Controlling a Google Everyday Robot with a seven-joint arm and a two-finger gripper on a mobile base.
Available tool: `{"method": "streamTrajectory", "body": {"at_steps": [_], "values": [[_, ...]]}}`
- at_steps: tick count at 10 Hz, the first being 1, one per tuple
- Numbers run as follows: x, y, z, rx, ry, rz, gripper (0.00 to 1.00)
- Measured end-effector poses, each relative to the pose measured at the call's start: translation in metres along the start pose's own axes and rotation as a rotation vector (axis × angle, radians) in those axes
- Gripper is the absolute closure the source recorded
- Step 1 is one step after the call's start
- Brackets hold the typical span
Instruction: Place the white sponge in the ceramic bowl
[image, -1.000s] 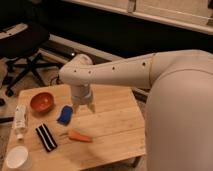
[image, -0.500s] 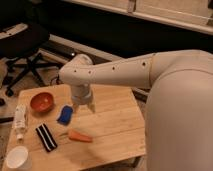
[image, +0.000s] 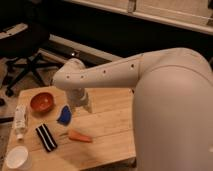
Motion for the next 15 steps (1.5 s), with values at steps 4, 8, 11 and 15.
{"method": "streamTrajectory", "body": {"at_steps": [4, 8, 11, 15], "values": [[0.000, 0.049, 0.030, 0.039, 0.000, 0.030, 0.35], [-0.006, 0.065, 0.038, 0.037, -0.011, 0.050, 0.35], [-0.016, 0.090, 0.047, -0.034, -0.034, 0.033, 0.35], [-0.019, 0.108, 0.051, -0.076, -0.046, 0.015, 0.35]]}}
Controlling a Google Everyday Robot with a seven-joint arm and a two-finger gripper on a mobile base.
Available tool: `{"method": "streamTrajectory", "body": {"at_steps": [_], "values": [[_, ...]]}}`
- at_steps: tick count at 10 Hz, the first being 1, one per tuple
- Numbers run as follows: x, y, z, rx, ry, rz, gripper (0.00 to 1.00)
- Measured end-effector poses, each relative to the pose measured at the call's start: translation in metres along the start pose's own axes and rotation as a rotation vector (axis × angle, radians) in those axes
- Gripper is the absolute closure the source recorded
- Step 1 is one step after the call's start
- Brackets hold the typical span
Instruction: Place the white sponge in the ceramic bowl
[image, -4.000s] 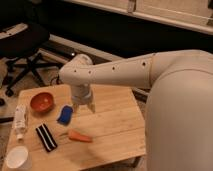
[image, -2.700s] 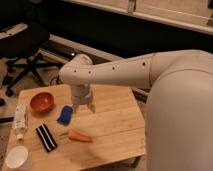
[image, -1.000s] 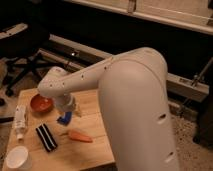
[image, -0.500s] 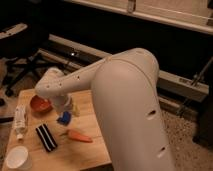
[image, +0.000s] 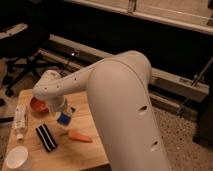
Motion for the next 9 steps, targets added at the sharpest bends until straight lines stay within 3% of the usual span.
{"method": "streamTrajectory", "body": {"at_steps": [6, 9], "values": [[0.000, 0.002, 0.000, 0.001, 0.001, -0.003, 0.35], [-0.033, -0.001, 0.009, -0.003, -0.042, 0.038, 0.35]]}}
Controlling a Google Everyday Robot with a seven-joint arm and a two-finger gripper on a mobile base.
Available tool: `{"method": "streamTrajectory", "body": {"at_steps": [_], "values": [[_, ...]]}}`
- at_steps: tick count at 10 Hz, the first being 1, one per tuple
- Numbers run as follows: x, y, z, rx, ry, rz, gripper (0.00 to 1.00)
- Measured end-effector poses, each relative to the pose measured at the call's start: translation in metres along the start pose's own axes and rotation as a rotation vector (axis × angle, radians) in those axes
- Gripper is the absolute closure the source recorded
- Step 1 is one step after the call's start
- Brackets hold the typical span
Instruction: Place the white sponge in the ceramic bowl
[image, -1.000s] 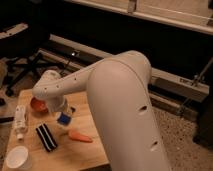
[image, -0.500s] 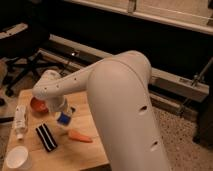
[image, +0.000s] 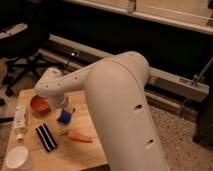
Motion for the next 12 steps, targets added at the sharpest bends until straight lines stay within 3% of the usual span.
{"method": "streamTrajectory", "body": {"at_steps": [4, 9, 12], "values": [[-0.012, 0.003, 0.008, 0.003, -0.012, 0.013, 0.35], [-0.016, -0.002, 0.048, 0.012, 0.019, -0.021, 0.35], [-0.015, 0.002, 0.062, -0.005, 0.028, -0.046, 0.35]]}}
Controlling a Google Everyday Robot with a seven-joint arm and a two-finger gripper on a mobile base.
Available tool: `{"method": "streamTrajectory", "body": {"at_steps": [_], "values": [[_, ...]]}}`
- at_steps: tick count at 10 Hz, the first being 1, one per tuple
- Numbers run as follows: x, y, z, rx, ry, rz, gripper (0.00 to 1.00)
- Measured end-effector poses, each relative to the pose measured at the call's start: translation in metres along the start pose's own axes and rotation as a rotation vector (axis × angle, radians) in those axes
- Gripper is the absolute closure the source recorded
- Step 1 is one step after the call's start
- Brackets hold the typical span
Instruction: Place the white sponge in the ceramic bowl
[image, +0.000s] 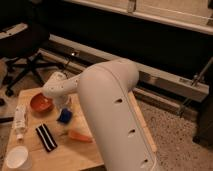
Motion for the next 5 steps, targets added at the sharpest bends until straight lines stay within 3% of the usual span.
{"method": "streamTrajectory", "body": {"at_steps": [5], "values": [[0.0022, 0.0038, 0.0077, -0.020, -0.001, -0.031, 0.35]]}}
